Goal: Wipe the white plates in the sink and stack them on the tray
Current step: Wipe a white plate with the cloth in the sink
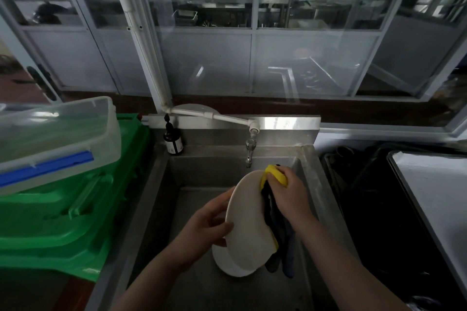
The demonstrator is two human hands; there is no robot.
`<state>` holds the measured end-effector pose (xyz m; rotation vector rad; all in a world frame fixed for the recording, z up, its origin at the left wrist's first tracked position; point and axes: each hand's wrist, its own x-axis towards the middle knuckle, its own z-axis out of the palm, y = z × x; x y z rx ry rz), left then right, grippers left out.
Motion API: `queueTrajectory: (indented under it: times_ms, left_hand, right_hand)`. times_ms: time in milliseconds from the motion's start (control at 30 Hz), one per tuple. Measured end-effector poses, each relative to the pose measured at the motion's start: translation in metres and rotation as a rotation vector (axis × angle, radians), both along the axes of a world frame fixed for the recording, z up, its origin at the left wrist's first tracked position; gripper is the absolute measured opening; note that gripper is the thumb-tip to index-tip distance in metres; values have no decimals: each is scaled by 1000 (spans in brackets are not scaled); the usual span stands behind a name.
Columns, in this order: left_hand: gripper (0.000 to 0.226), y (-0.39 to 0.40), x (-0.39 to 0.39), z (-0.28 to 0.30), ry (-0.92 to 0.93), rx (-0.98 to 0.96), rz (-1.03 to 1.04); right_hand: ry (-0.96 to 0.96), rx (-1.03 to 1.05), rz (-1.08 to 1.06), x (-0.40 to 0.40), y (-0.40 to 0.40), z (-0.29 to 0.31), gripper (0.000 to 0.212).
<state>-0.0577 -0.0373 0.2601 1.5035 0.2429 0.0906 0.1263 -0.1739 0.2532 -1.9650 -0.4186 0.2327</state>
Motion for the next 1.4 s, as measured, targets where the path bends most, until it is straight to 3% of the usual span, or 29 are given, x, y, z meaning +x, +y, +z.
queueTrajectory:
  times_ms: [167, 433, 633, 967, 1100, 1400]
  left_hand:
    - [68, 0, -2, -6, -23, 1, 52]
    - [69, -4, 1, 0, -47, 53, 80]
    - [71, -5, 1, 1, -42, 21, 126]
    - [68, -16, 2, 3, 3, -3, 102]
    - [68, -17, 1, 4, 16, -7, 90]
    - [66, -15, -1, 3, 32, -24, 84]
  right_hand:
    - [180, -36, -93, 6, -8, -13, 11]
    - [393, -74, -149, -10, -25, -40, 13]
    - [428, -59, -128, -26, -37, -44, 19]
    - [195, -159, -70, -9, -18, -31, 5]
    - [102, -139, -37, -4, -10, -22, 17]
    - [-127, -74, 221, -29, 3, 2, 21]
